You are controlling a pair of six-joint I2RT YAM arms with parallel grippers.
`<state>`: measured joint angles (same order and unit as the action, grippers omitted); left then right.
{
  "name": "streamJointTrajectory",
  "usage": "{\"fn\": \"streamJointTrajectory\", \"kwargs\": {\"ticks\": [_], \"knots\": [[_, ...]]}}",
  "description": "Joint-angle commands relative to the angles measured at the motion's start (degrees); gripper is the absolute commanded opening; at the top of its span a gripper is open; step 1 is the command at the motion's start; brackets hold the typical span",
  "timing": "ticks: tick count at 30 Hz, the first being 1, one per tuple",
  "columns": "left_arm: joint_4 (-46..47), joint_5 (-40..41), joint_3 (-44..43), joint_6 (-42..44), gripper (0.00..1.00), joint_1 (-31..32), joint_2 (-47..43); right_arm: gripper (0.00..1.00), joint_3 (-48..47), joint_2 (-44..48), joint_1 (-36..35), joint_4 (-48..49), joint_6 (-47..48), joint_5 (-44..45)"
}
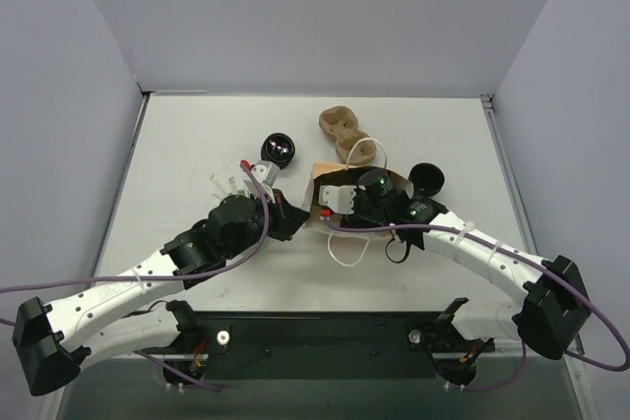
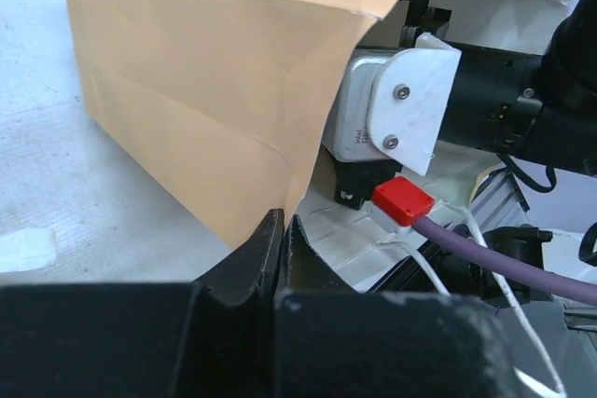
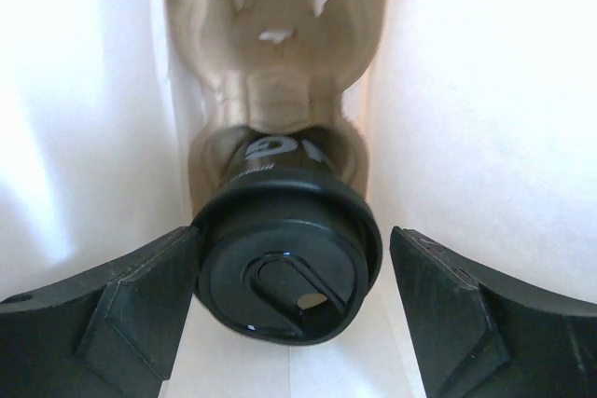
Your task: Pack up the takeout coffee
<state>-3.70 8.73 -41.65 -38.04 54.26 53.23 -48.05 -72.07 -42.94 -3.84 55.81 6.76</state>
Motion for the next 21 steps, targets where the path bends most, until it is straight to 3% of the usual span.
{"fn": "streamJointTrajectory", "kwargs": {"ticks": [1,21], "knots": [[0.37,-2.31,-4.40,1.21,0.00,-0.21,0.55,0.84,-4.06,3.25,0.31,-9.51,-2.28,-1.84],[-10.09,-2.14,-12.58,3.15,0.00,-0.21,2.23,0.79,-10.13,7.12,0.05,-23.06,-7.82,-9.31]]}}
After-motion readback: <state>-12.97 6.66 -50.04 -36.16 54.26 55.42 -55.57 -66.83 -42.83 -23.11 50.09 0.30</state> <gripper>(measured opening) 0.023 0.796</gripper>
